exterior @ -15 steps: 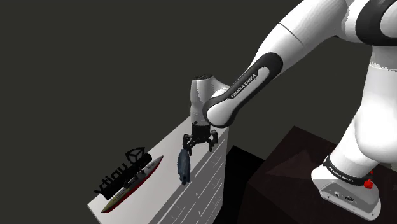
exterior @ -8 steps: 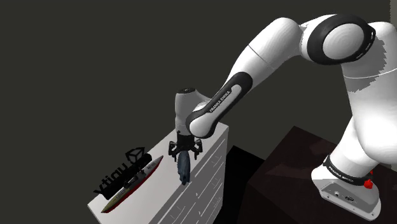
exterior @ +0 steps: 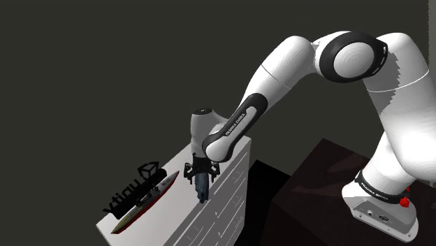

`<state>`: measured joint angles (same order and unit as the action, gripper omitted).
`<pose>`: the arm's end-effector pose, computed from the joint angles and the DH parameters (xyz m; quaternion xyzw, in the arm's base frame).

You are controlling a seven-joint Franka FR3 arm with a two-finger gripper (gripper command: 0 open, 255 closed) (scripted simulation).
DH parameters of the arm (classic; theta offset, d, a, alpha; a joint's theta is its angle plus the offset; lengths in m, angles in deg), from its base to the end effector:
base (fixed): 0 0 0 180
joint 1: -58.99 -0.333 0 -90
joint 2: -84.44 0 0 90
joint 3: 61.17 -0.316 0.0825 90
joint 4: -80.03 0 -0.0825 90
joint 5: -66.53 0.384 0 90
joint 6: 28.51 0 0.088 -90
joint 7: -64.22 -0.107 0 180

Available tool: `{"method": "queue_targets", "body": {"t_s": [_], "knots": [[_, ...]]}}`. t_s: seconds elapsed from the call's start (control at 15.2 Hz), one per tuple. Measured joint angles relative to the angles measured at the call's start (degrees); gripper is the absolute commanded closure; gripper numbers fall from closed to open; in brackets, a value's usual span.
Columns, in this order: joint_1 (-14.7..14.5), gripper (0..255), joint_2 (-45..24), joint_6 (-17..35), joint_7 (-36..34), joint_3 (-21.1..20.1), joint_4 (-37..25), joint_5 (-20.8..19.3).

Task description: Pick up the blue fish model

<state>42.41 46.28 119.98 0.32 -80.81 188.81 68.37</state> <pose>0.5187 0.3673 0.1708 -0.9510 0.2865 0.0665 0.0952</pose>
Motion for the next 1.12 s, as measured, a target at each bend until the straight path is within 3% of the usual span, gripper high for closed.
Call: {"method": "queue_targets", "body": {"t_s": [0.07,0.13,1.12], "knots": [[-0.13,0,-0.36,0.34,-0.05,0.09,0.0,-0.07],[-0.21,255,-0.56,0.49,-0.09,0.13,-0.06,-0.11],[0.17,255,1.74,-1.32,-0.28,-0.41,0.36,0.33]]}}
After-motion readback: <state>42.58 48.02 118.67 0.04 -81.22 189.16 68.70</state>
